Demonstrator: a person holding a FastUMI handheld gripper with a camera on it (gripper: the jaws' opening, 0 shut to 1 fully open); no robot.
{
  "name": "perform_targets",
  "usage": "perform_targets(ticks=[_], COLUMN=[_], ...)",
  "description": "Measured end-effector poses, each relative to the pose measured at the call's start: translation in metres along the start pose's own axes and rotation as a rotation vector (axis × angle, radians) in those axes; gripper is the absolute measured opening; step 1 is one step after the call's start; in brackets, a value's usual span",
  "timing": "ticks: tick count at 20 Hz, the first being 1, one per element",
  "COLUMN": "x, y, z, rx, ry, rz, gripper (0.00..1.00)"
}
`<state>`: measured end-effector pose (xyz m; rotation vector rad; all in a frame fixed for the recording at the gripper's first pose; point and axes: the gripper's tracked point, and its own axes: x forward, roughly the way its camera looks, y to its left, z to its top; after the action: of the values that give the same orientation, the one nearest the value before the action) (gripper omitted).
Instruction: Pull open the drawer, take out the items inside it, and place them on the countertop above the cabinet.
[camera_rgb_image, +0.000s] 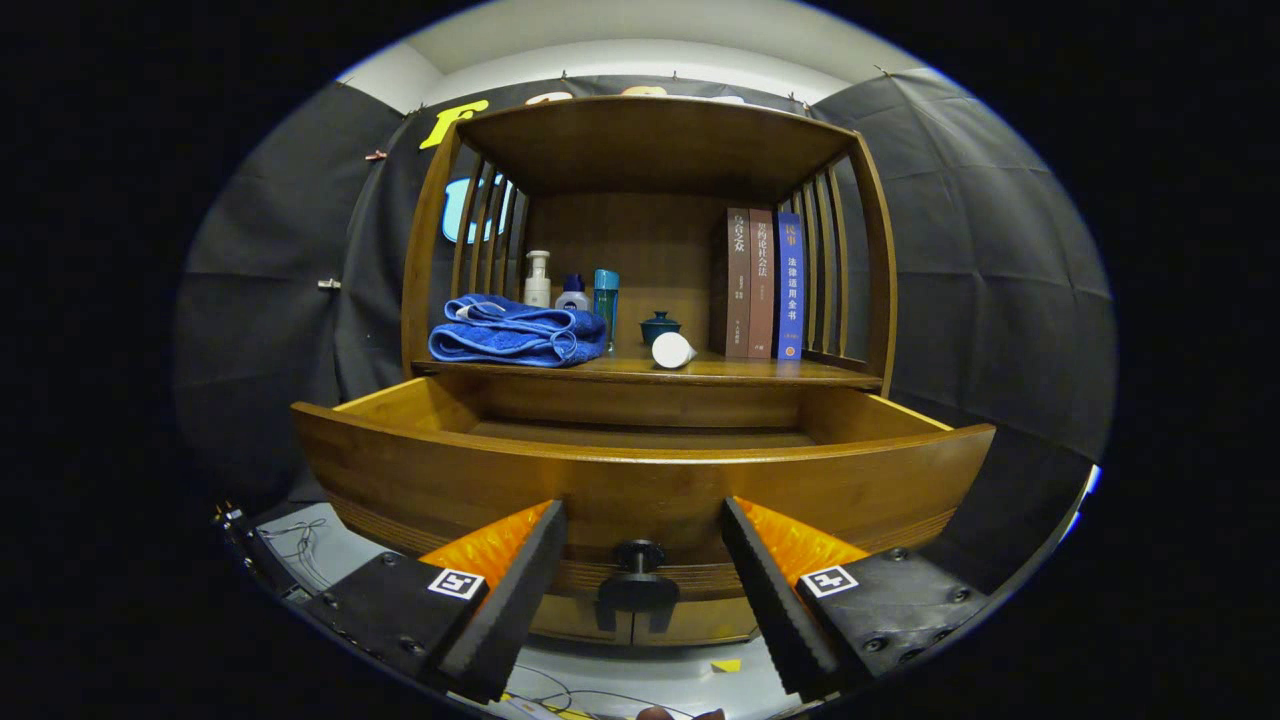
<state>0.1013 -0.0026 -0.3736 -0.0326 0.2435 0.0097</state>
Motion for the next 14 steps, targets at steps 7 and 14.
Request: perform_targets(ticks=[7,14], x=[0.023,0.064], y=[0.001,0.002], z=[0.012,0.015], rx=[0.014,0.014], ry=[0.003,0.018], rz=[0.002,-0.001], gripper=[0.99,1.00])
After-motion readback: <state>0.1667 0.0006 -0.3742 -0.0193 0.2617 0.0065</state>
